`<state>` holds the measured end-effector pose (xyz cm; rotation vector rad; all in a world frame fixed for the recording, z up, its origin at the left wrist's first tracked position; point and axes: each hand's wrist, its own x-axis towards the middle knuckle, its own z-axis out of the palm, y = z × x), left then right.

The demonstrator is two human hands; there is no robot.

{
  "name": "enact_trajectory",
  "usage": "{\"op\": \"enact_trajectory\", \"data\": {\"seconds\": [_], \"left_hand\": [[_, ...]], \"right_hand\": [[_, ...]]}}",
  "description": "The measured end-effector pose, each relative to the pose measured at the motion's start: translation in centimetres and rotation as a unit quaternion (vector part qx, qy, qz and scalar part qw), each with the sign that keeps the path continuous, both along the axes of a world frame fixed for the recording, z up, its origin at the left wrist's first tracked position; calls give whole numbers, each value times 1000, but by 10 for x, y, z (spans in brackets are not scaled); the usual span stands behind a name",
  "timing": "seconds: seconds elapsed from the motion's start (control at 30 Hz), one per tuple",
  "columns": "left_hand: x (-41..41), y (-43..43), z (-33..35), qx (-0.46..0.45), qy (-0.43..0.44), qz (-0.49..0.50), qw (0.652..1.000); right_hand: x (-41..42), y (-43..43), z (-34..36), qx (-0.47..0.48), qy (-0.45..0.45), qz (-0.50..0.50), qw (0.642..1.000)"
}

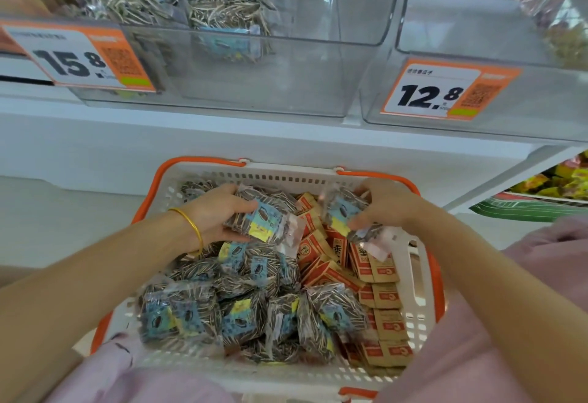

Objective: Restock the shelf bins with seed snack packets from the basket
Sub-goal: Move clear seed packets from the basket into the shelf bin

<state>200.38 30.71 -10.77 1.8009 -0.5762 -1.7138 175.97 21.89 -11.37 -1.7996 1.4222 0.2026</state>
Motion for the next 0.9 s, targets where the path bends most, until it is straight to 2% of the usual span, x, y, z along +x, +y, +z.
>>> {"op": "enact_trajectory", "data": {"seconds": [0.03, 0.1, 0.17, 0.27, 0.4, 0.47, 0.57, 0.63, 0.73, 0.9], "left_hand": [[1, 0, 0, 4, -8, 4, 1000], [2, 3, 3, 7, -11, 1, 1000], [1, 6, 11, 1, 14, -25, 1000], [0, 11, 27, -39, 55, -70, 995], [4, 18, 44, -129, -5, -133, 983], [13, 19, 51, -140, -17, -134, 981], [25, 17, 65, -157, -15, -135, 978], [30, 17, 75, -172, -24, -142, 975], [34, 19, 91, -231, -47, -165, 958], [52, 18, 129, -379, -75, -128, 914]], "right_hand": [[4, 4, 13, 57, -82, -21, 995], [13, 13, 30, 154, -219, -45, 962], [22, 20, 33, 181, -270, -36, 945], [38, 27, 35, 127, -278, 5, 952], [54, 33, 36, 49, -281, 65, 956], [59, 35, 36, 63, -308, 59, 947], [65, 40, 42, 139, -372, 46, 916], [71, 44, 52, 133, -363, 95, 917], [82, 51, 67, 79, -331, 148, 929], [102, 53, 113, -59, -357, 92, 928]]}}
